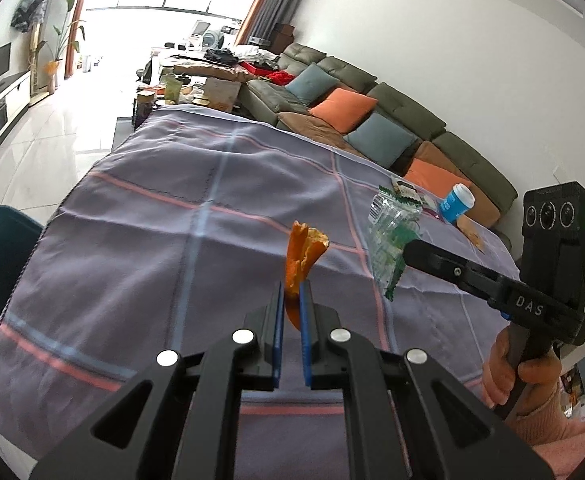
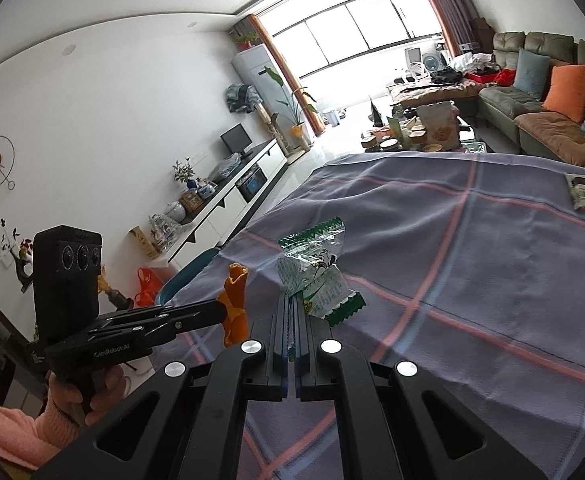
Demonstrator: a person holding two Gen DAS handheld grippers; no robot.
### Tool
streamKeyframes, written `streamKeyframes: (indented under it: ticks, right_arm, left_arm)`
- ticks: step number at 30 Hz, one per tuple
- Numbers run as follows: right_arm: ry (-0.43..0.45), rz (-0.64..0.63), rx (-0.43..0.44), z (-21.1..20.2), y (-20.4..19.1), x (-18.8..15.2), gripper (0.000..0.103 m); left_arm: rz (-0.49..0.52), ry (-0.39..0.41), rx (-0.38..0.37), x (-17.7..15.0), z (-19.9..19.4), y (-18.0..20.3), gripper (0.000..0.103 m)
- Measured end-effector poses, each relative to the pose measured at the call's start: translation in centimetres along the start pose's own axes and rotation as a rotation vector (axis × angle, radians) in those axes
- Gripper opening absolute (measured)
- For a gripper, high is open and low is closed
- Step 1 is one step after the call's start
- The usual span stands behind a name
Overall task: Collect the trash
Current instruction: 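Lift the orange peel and plastic bag and carry both toward the teal basket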
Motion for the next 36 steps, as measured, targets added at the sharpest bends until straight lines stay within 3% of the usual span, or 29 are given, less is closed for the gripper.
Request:
streamKeyframes:
  ticks: [36]
  right_arm:
    - [-0.073, -0.076, 0.117, 5.2, -5.7, 0.4, 0.002]
  left_arm:
    - [-0.137, 0.096, 0.082, 0.9, -5.0, -7.2, 0.009]
Point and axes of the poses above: each gripper's, at about its wrist camera, not at the fingertips, and z roughly the way its jaws point, y to its right, x to its top, the point moved 5 cm from there along z, roughly the way its jaws point, and after that the axes turned 7 degrees about -z, right-handed, at the moved point
